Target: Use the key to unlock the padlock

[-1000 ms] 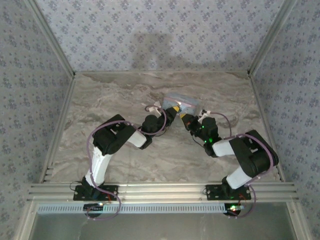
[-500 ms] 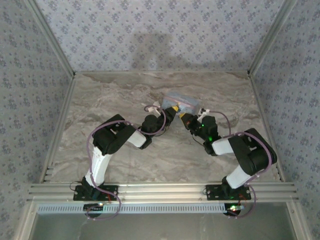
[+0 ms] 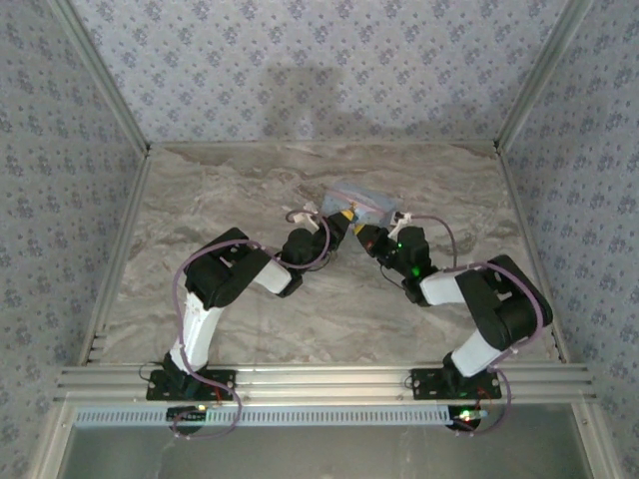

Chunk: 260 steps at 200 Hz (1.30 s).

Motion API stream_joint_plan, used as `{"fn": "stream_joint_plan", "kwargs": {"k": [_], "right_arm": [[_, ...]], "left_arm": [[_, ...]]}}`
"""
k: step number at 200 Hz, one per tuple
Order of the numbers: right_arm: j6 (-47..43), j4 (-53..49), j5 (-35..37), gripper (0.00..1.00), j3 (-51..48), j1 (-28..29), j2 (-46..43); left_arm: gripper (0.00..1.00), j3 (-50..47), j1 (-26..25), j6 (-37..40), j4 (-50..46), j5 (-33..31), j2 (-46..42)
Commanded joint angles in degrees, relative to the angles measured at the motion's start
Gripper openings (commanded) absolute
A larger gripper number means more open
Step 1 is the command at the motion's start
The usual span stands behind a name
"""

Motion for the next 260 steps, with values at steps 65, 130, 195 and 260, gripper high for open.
{"fn": "stream_joint_plan", "kwargs": {"k": [65, 130, 195, 260], "right_arm": [[13.0, 21.3, 3.4, 0.00, 2.8, -1.1, 5.3], [14.1, 19.6, 2.8, 0.00, 3.0, -3.1, 4.5], [7.8, 10.0, -0.6, 0.00, -0.6, -6.3, -2.8], [4.4, 1.7, -6.9, 0.00, -5.1, -10.5, -9.7]], "left_arm": [[0.00, -0.6, -5.8, 0.8, 2.9, 17.8, -1.8], [0.00, -1.0, -5.9, 1.0, 2.9, 18.0, -2.2], [0.00, -2.4, -5.3, 1.5, 2.8, 17.3, -2.6], [0.00, -2.6, -4.9, 1.8, 2.9, 17.2, -2.7]]}}
